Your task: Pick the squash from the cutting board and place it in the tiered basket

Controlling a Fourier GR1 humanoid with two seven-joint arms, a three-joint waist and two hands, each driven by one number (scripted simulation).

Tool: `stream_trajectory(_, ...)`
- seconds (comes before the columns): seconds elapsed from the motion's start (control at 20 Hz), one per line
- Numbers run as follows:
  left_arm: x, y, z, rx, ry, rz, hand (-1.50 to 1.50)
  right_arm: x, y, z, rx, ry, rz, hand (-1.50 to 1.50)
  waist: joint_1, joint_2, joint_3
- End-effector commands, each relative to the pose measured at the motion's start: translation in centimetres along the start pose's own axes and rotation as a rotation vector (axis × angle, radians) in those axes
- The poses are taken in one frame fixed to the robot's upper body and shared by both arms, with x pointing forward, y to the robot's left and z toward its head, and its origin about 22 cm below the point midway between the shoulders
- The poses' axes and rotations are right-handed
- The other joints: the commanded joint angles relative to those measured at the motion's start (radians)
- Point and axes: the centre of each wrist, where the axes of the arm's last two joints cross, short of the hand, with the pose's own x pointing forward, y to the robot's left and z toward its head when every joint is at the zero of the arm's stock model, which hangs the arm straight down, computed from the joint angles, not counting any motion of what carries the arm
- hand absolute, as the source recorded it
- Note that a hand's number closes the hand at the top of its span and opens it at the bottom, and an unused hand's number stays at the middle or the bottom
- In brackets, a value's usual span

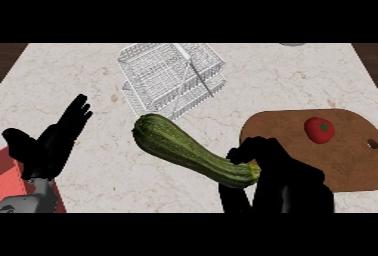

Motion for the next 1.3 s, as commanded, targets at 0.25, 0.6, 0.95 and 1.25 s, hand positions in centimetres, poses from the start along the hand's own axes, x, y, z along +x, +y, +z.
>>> stream_trajectory(0.25, 0.0, -1.0, -1.1, -0.047, 0.006, 0.002, 0.0, 5.5, 2.2, -5.8, 0.009, 0.156, 0.001, 1.5, 0.042, 0.011, -0.004)
stream_trajectory(0.6, 1.2, -1.4, -1.8, -0.045, 0.007, 0.007, 0.0, 8.4, 3.8, -11.6, 0.07, 0.215, 0.011, 1.5, 0.043, 0.011, -0.002)
stream_trajectory(0.95, 0.4, -2.1, -1.5, -0.063, -0.004, 0.001, 0.0, 10.0, 6.8, -13.4, 0.115, 0.29, 0.039, 1.5, 0.061, 0.012, -0.003)
stream_trajectory(1.25, 0.0, -1.9, -1.5, -0.056, -0.013, 0.009, 0.0, 12.1, 7.8, -15.0, 0.113, 0.287, 0.055, 1.5, 0.055, 0.009, -0.002)
